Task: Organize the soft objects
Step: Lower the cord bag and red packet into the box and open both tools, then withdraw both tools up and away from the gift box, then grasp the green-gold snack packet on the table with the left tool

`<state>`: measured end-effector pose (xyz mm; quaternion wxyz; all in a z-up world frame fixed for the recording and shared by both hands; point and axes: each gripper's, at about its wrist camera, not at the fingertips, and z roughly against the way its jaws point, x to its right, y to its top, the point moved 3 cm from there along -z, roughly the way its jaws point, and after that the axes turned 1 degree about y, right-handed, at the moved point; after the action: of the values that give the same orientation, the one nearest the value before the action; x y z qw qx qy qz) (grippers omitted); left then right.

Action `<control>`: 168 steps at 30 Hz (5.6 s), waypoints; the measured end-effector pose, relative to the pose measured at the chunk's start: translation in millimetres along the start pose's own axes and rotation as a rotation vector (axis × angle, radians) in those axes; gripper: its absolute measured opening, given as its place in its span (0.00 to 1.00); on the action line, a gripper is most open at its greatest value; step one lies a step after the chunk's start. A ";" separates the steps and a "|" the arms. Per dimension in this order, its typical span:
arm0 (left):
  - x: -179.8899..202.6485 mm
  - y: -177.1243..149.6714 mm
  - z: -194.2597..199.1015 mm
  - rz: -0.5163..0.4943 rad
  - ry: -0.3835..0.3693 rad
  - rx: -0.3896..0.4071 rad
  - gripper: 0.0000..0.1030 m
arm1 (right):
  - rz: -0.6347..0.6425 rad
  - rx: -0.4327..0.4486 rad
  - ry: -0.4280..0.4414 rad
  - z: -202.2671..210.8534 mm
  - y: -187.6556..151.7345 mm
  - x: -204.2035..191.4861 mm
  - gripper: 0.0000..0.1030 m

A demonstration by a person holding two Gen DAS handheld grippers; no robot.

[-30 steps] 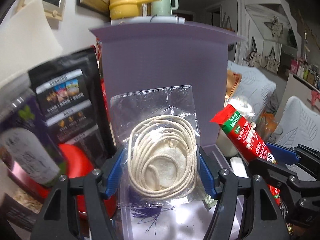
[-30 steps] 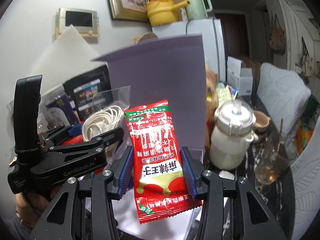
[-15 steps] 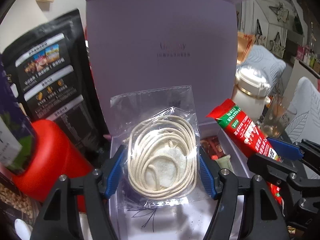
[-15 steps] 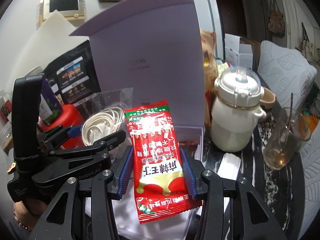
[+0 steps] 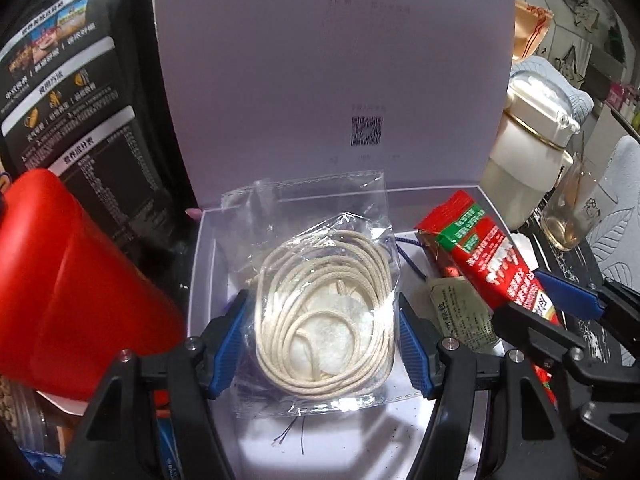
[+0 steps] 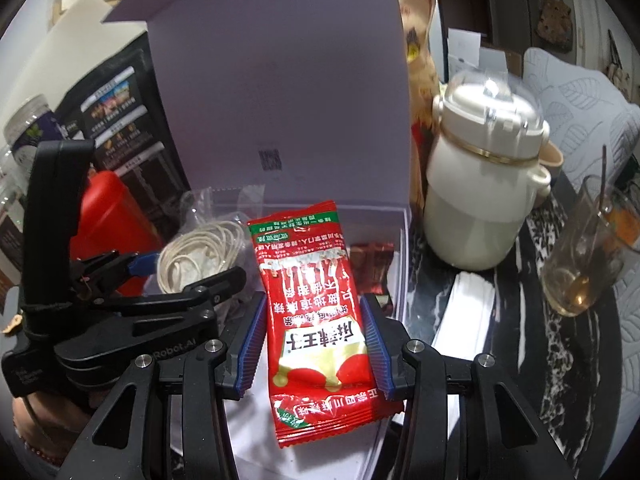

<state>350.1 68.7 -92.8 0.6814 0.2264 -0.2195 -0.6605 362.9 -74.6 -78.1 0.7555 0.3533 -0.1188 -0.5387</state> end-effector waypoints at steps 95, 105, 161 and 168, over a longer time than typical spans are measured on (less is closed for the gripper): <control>45.3 -112.0 322.9 -0.107 -0.119 0.401 1.00 | 0.072 0.440 -0.190 321.5 -103.1 -89.6 0.94; 59.3 -150.7 301.9 -0.125 -0.131 0.315 1.00 | -0.013 0.364 -0.209 306.8 -153.6 -73.5 0.94; 287.4 -184.7 97.3 -0.565 -0.419 0.003 0.93 | -0.365 0.130 -0.318 266.6 -254.5 139.0 0.94; 273.4 -181.5 98.6 -0.500 -0.441 -0.021 0.50 | -0.370 0.132 -0.304 263.5 -250.3 140.7 0.94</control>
<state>154.3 -211.0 -122.4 0.4365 0.1179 -0.2927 -0.8426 87.6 -350.4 -81.9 0.5929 0.3325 -0.1991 -0.7059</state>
